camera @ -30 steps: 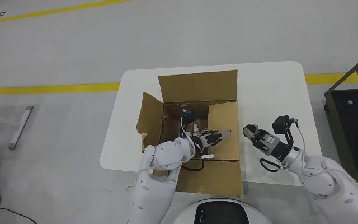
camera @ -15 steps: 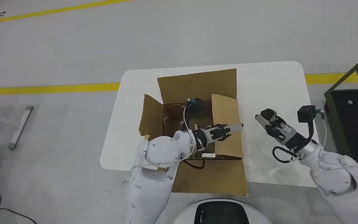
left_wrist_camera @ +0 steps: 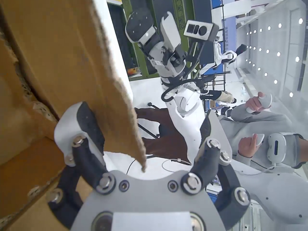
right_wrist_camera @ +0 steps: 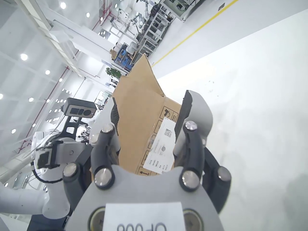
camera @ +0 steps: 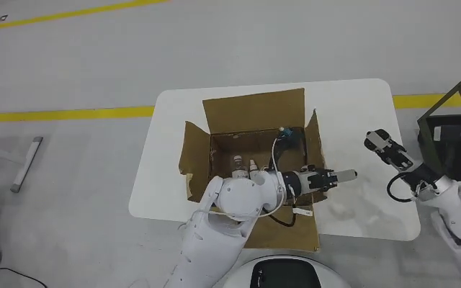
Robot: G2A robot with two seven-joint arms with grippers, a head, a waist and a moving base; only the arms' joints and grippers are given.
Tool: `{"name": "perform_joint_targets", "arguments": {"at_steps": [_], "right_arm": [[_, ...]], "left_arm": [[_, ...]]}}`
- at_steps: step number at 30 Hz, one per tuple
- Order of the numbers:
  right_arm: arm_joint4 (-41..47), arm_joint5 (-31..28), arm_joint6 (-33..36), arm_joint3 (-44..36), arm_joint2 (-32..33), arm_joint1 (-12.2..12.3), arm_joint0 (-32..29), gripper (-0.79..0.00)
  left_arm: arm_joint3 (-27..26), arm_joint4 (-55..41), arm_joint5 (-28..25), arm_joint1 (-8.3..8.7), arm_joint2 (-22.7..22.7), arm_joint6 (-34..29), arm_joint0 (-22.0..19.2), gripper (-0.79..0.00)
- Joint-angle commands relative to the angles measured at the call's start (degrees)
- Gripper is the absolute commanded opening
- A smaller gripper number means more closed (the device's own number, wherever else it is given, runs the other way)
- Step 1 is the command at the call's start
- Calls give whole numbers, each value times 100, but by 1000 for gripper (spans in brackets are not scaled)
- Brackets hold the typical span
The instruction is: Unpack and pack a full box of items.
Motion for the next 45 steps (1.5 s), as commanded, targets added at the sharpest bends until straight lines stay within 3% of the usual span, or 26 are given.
{"name": "perform_joint_targets", "arguments": {"at_steps": [1,2,6,17,23,25,27,28,34,41,45], "right_arm": [[25,10,177,-28,27,8,-23,-348],[21,2,244,-46,42,11,-23,-397],[53,-11,422,-98,10,13,-7,-440],[168,4,847,-144,-155,11,143,-419],[-129,192,1106,-27,-480,4,338,-456],[-199,210,1127,48,-592,-4,399,-542],[-252,202,1084,110,-661,-12,443,-757],[-268,202,1057,135,-684,-16,453,-785],[-356,215,762,176,-657,-32,372,-785],[-444,170,242,47,-470,-52,94,-785],[-566,214,-25,-89,-321,-61,-129,-785]], "left_arm": [[85,50,-19,-4,140,-8,-27,0],[97,50,-20,-5,191,-38,-38,0],[140,226,-19,11,338,-138,-92,0],[137,456,34,56,498,-195,-108,0],[146,423,24,67,539,-189,-121,0],[151,442,32,74,547,-191,-135,0],[149,490,43,84,543,-183,-143,0],[139,523,49,92,525,-180,-147,0],[1,882,155,205,139,-224,-118,0],[-328,1765,379,387,-370,-477,-39,0],[-415,2615,660,464,-412,-661,-54,0]]}}
